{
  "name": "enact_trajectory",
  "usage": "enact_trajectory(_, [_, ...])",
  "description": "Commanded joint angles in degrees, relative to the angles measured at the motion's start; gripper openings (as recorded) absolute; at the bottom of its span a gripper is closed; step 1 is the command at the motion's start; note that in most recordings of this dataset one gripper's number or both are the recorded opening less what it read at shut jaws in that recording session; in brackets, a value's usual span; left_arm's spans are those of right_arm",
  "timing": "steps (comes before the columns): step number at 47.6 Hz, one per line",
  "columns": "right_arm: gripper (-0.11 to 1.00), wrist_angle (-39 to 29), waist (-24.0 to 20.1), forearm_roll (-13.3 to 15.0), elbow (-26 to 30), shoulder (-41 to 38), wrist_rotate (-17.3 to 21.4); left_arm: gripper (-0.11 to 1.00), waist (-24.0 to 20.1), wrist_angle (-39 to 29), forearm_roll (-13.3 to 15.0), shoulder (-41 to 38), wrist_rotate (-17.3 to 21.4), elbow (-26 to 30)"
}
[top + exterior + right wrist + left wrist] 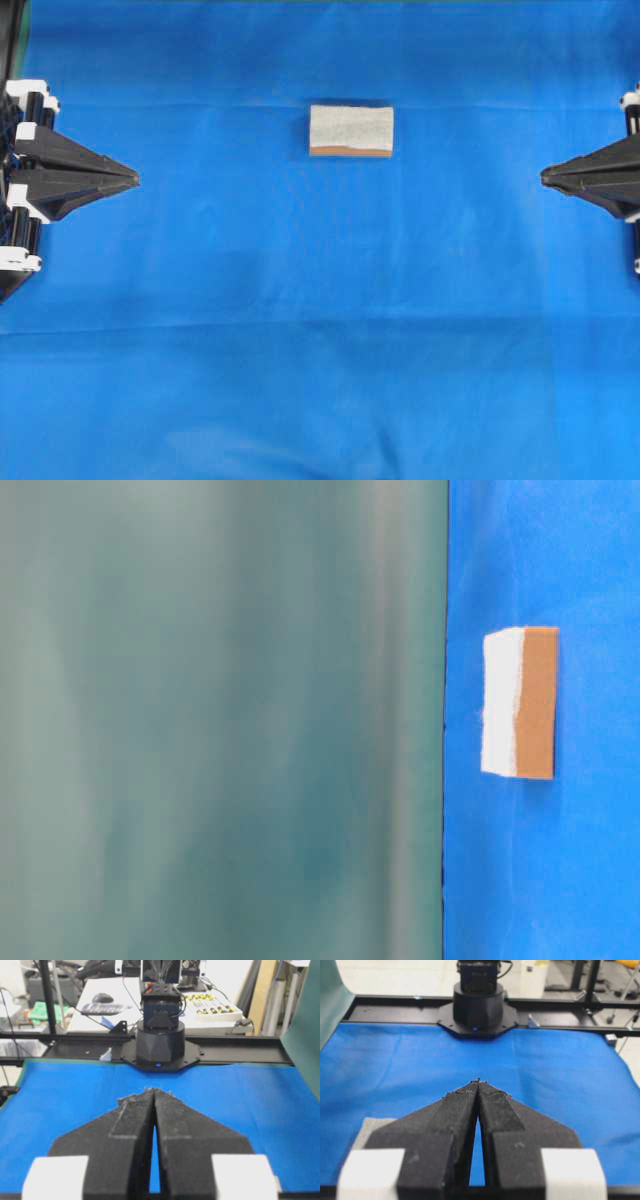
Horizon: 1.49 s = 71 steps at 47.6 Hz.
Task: Hand over the sponge with the left arm and wipe it with the right arm.
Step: 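Move the left gripper toward the grey-and-tan sponge on the table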
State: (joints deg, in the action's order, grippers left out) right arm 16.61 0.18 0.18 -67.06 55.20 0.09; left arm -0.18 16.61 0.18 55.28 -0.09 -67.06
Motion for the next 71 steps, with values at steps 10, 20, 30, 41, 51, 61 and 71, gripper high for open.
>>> enact_trajectory(10, [0.0, 0.35, 1.05, 0.0, 1.85, -0.7, -0.35, 0.0, -1.85, 0.44, 1.76, -2.81, 2.2, 2.81])
enact_trajectory(20, [0.0, 0.18, 1.05, 0.0, 1.76, -1.41, -0.26, 0.0, -6.77, 1.05, 1.76, -11.16, 4.22, 5.45])
enact_trajectory(30, [0.0, 0.26, 1.58, 0.0, 1.76, -1.58, -0.26, 0.07, -11.95, 2.55, 1.67, -20.83, 5.01, 8.35])
enact_trajectory(41, [0.0, 0.26, 2.11, 0.0, 1.76, -1.67, -0.26, 0.74, -14.68, 2.81, 1.67, -36.21, 9.76, 13.54])
enact_trajectory(51, [0.0, 0.26, 2.2, 0.0, 1.58, -2.11, -0.26, 0.94, -16.79, 2.81, 1.67, -48.6, 13.71, 20.13])
enact_trajectory(61, [0.0, 0.18, 2.29, 0.0, 1.49, -2.29, -0.26, 0.94, -17.05, 2.81, 1.67, -59.5, 16.61, 26.72])
enact_trajectory(71, [0.0, 0.0, 3.87, 0.0, 1.41, -2.81, -0.26, 0.94, -16.96, 2.29, 1.49, -66.97, 18.46, 31.29])
